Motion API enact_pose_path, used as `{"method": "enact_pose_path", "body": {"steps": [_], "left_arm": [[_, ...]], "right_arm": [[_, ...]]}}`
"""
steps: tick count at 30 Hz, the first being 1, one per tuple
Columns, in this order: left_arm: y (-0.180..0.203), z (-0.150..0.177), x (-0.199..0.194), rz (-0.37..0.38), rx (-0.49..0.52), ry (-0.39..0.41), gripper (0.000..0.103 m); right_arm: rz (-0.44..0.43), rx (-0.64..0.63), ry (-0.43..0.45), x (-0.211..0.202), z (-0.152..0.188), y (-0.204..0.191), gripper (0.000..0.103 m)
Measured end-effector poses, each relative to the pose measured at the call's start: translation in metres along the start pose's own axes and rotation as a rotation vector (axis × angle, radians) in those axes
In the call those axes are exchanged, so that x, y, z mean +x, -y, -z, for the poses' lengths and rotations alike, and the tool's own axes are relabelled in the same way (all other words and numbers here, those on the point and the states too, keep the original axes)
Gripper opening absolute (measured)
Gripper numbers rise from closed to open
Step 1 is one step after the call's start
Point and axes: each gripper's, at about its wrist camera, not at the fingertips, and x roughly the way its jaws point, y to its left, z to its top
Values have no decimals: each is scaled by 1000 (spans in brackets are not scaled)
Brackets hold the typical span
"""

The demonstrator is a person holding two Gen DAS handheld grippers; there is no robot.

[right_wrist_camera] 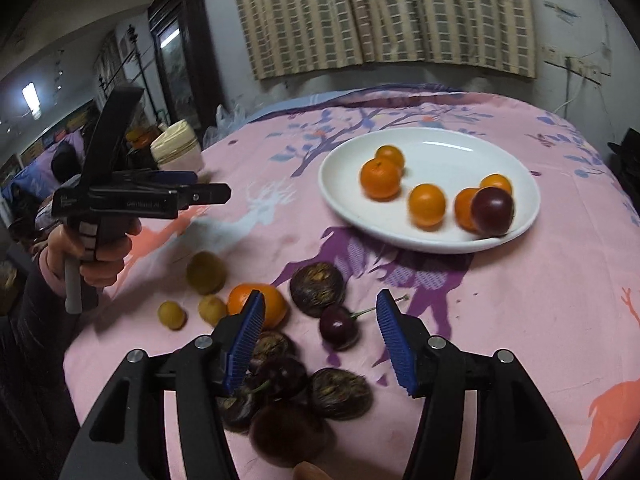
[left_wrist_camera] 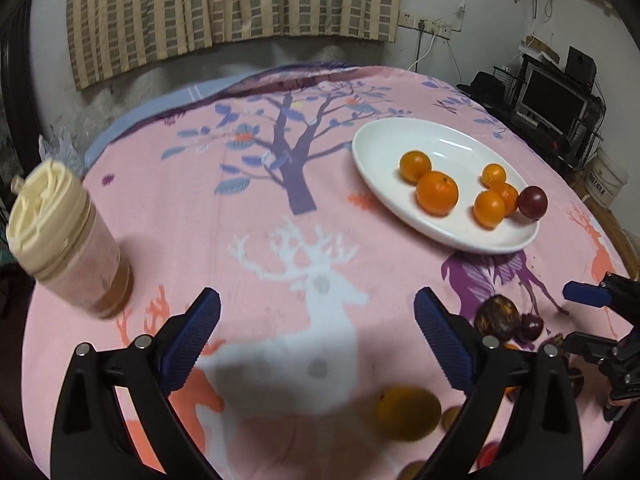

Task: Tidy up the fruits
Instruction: 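Release both fruits onto the white plate, then grasp a dark plum with the right tool while the left tool grasps a yellow-green fruit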

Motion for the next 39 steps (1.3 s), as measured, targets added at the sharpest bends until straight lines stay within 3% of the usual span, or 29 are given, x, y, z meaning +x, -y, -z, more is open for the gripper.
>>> {"method": "enact_pose_path", "body": {"steps": [3,7,13,19,22,23,25,27,29,39], "left_arm": [[-2,10,-3,42,-5,-14,95],[3,18,-2,5,26,-25,95],[12,21,-6,26,53,-33,95],[17,27,-7,43,76,-42,95],[17,34,-6,85,84,-69,95],[18,36,-5,100,89,-76,95],[21,40,-5,123,108,-82,95],[25,43,-5,135,128,-82,89],[27,47,-3,158,139,-98,75],[41,55,7,243,181,-159,51]], "right_arm": [[-62,11,10,-11,3,-1,58],[-116,81,2,-34,24,4,58],[-55,79,-56,-49,59,-9,58],[-39,121,-110,-29,64,-10,58],[-24,137,-144,-22,64,-6,51],[-32,132,-150,-21,64,-6,40],[-27,124,-149,-21,66,-8,39],[-39,137,-142,-22,67,-6,39],[-76,167,-118,-27,67,-1,39],[-127,234,-54,-34,63,14,39]]}}
